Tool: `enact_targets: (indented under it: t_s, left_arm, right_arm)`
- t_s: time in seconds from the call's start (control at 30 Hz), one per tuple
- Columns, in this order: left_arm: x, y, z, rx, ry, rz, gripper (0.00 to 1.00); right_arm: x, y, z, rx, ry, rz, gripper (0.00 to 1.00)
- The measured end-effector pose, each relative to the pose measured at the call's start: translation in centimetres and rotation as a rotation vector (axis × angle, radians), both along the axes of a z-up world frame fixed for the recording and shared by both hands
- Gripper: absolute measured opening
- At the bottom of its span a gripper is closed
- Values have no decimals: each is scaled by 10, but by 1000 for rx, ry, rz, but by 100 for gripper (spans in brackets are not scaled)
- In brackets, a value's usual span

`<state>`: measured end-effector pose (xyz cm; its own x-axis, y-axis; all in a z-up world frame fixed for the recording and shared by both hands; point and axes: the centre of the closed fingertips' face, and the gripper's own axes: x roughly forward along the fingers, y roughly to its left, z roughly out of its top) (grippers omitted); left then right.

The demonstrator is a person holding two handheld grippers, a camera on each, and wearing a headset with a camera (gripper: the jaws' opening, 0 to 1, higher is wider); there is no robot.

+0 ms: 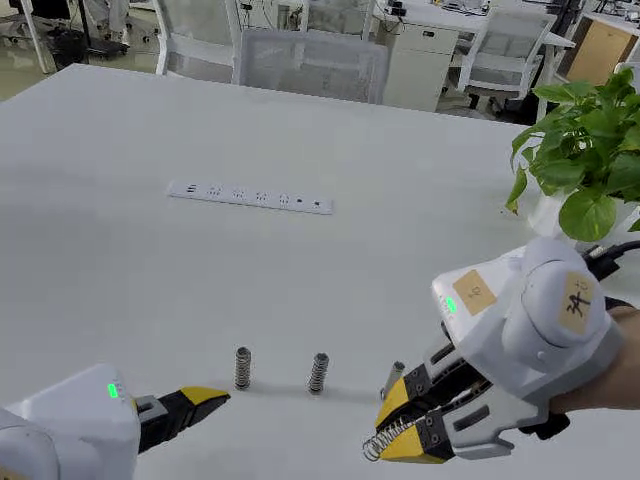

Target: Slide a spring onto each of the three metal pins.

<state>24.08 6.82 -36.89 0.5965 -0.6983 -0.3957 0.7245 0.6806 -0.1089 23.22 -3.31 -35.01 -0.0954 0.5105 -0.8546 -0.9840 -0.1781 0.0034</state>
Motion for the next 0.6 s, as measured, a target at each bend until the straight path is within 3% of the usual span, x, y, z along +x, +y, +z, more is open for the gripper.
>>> enact_targets:
  t_s: [0.4,0.6]
  left_arm:
    - [6,20,-5,2,21,139,92]
    - [6,22,-14,65,15,144,97]
  right_arm:
    - [35,-26,5,-94,-51,-7,7]
    - [53,-39,4,-171,-98,12,7]
